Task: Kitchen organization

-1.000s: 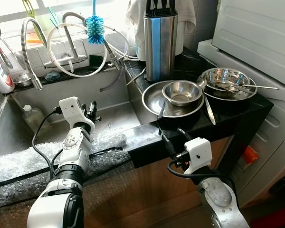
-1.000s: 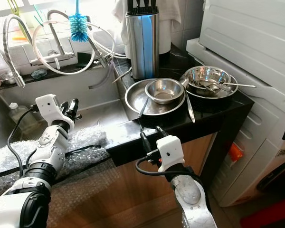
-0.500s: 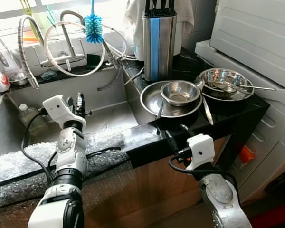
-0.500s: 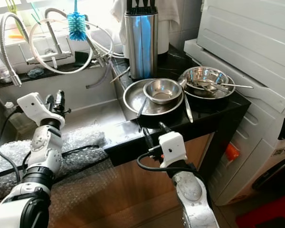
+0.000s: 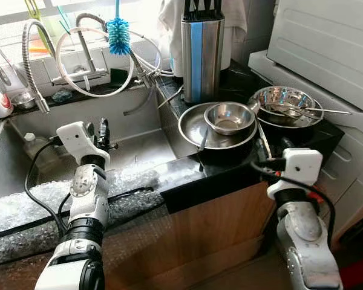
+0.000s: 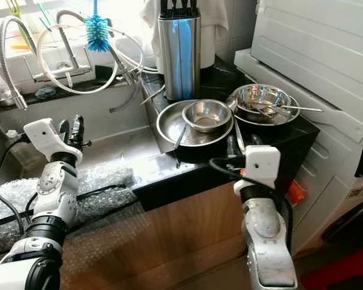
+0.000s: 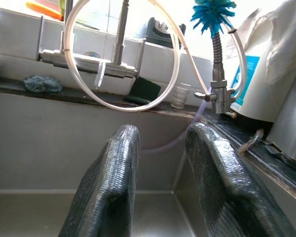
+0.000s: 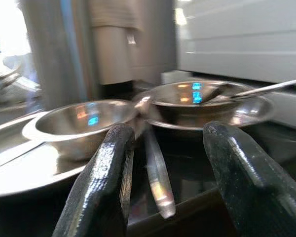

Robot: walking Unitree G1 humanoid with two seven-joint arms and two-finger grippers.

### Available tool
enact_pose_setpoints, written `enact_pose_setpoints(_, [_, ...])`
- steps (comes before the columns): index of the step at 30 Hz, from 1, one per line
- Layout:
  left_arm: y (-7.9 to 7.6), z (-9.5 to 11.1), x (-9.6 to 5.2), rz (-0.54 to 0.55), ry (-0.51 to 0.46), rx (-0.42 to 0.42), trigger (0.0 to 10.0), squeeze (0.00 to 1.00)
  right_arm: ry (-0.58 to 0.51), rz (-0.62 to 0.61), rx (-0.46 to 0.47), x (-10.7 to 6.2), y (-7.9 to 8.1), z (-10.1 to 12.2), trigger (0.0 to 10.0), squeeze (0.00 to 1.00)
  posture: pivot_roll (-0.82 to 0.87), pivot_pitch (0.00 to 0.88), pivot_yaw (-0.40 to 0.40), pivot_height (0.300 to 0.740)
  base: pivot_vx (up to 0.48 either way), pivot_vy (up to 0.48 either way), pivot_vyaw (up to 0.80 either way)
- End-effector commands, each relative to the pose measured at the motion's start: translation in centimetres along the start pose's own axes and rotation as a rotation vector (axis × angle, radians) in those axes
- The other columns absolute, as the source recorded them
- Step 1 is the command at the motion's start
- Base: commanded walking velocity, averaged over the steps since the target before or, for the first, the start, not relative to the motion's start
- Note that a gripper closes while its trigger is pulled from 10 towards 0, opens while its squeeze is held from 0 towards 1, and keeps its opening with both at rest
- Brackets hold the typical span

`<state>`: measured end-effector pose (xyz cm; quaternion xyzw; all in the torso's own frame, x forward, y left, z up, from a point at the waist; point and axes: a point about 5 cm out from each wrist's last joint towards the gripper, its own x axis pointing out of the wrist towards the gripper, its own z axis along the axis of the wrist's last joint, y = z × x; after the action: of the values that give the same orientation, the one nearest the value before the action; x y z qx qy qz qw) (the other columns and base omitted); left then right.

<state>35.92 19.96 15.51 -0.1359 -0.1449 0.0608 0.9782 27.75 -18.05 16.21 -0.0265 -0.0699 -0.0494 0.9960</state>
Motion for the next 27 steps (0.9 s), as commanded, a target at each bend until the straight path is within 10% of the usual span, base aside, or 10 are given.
enact_pose_setpoints(1, [0.1,0.1,0.0,-0.011,0.007,0.023,10.0,0.0,-0.013,-0.018,0.028,0.3,-0.1,1.0,10.0,0.0,-0.15,0.0,0.119,0.74,0.0,0.0,0.0])
enact_pose_setpoints(8, [-0.2,0.0,0.2,-0.03,0.019,0.045,10.0,0.0,0.074,-0.032,0.04,1.7,-1.3,1.4,10.0,0.01,-0.15,0.0,0.122,0.74,0.0,0.0,0.0])
enact_pose_setpoints(9, [-0.2,0.0,0.2,-0.032,0.02,0.047,10.0,0.0,0.091,-0.038,0.064,1.9,-1.5,1.4,10.0,0.29,-0.14,0.0,0.121,0.74,0.0,0.0,0.0])
enact_pose_setpoints(10, [-0.2,0.0,0.2,-0.034,0.021,0.048,10.0,0.0,0.101,-0.04,0.084,2.0,-1.7,1.4,10.0,0.29,-0.14,0.0,0.121,0.74,0.0,0.0,0.0])
enact_pose_setpoints(11, [-0.2,0.0,0.2,-0.036,0.022,0.05,10.0,0.0,0.137,-0.036,0.092,2.2,-2.0,1.1,10.0,0.97,-0.15,0.0,0.123,0.74,0.0,0.0,0.0])
enact_pose_setpoints(12, [-0.3,0.0,0.2,-0.036,0.022,0.05,10.0,0.0,0.146,-0.035,0.078,2.4,-2.1,1.0,10.0,1.0,-0.14,0.0,0.122,0.74,0.0,0.0,0.0])
enact_pose_setpoints(18, [-0.5,0.0,0.2,-0.049,0.029,0.054,10.0,0.0,0.217,-0.039,0.085,3.0,-2.8,0.6,10.0,0.94,-0.14,0.0,0.123,0.74,0.0,0.0,0.0])
enact_pose_setpoints(19, [-0.5,0.0,0.3,-0.052,0.032,0.057,10.0,0.0,0.236,-0.036,0.089,3.1,-2.8,0.4,10.0,0.0,-0.14,0.0,0.122,0.74,0.0,0.0,0.0])
enact_pose_setpoints(27, [-0.5,0.1,0.4,-0.053,0.031,0.064,10.0,0.0,0.277,0.008,0.112,3.3,-2.6,0.3,10.0,0.0,-0.14,0.0,0.125,0.74,0.0,0.0,0.0])
